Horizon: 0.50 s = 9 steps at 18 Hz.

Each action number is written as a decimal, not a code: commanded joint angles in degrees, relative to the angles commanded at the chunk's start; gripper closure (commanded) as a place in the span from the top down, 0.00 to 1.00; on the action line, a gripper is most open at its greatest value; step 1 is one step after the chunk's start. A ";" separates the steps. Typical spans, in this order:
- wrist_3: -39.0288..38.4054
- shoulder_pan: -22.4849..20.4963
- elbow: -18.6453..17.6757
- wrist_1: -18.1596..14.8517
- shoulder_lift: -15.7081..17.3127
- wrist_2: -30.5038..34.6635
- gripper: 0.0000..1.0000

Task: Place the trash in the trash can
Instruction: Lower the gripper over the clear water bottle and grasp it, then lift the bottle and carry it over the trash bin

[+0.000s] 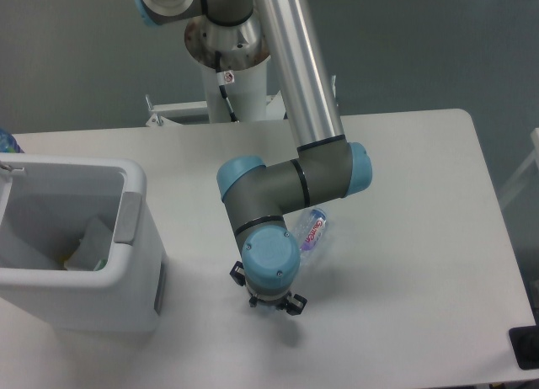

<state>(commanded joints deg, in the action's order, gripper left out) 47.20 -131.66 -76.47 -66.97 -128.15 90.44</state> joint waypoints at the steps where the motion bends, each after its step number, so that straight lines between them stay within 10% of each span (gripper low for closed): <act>1: -0.09 -0.26 0.44 -0.09 0.61 -0.26 0.35; 9: -3.15 -7.38 5.27 0.09 9.57 -17.19 0.35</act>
<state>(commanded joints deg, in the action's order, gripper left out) 44.04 -139.03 -71.20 -66.89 -118.58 73.25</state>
